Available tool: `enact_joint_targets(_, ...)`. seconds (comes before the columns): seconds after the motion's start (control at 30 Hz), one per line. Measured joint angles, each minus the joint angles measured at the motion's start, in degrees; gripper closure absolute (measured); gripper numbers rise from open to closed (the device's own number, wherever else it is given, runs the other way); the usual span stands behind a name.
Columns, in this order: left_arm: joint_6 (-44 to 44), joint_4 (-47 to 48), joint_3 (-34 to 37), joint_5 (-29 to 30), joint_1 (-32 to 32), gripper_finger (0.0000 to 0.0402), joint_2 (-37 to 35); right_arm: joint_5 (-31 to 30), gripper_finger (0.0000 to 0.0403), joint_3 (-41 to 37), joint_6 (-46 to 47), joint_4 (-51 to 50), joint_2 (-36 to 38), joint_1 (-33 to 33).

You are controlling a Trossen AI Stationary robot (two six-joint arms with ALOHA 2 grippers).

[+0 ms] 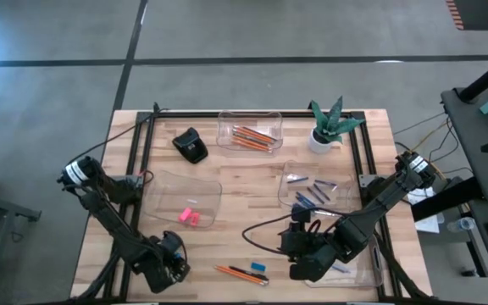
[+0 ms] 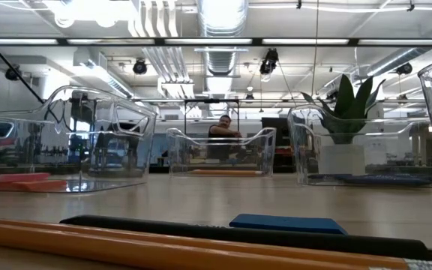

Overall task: Sort crayons/erasers/pens/pencils in bins
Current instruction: Put the blue eraser into the middle left transparent bin

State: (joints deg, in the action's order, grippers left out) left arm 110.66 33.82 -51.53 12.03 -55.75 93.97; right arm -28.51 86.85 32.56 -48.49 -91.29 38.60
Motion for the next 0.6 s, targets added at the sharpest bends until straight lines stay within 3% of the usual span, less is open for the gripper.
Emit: enact_joint_targets(0.6,-2.63,1.31,-1.22,-0.86,0.26,0.0202,1.55,0.00,0.0232,0.00,0.00,0.00,0.00,-0.02)
